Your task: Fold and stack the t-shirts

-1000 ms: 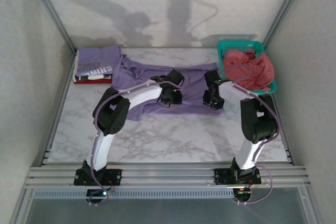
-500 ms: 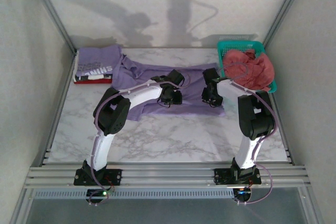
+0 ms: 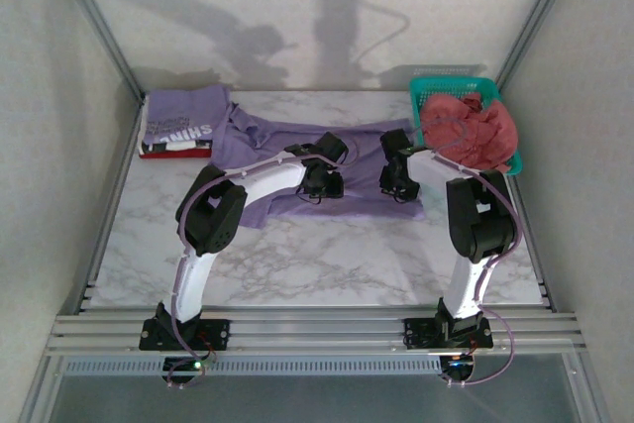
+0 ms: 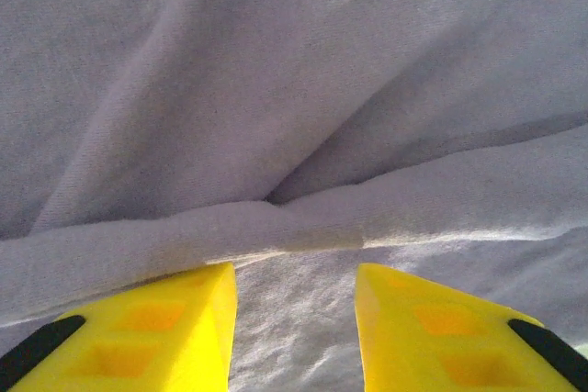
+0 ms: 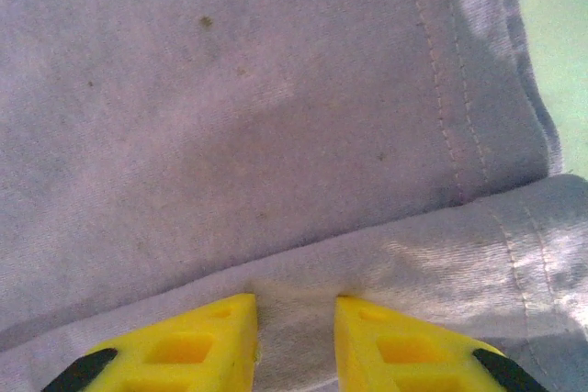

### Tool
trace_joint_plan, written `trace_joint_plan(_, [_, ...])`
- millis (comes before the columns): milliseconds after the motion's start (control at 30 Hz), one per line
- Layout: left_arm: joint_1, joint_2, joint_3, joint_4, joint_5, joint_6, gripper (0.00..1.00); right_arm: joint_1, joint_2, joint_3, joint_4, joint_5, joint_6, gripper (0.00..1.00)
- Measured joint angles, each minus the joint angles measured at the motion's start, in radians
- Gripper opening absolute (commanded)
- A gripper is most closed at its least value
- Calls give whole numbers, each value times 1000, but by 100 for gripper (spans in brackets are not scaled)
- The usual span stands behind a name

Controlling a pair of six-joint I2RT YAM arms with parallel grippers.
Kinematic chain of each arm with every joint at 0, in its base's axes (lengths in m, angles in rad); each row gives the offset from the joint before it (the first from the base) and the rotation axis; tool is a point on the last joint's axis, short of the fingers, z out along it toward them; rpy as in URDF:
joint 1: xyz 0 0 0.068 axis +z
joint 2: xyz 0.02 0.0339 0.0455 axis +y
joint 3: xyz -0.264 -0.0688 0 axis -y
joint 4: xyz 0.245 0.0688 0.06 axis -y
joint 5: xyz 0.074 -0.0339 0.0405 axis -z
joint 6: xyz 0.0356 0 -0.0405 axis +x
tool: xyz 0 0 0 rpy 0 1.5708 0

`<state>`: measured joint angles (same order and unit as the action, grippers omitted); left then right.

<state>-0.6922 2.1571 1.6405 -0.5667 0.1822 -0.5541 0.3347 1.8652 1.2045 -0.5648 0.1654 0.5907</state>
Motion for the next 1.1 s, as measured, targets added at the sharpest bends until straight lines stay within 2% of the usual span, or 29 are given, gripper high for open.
trace_joint_plan(300, [0, 0, 0, 3, 0, 0, 38, 3, 16, 8, -6, 9, 0, 0])
trace_joint_plan(1100, [9, -1, -39, 17, -1, 0, 38, 3, 39, 225, -115, 104, -49, 0])
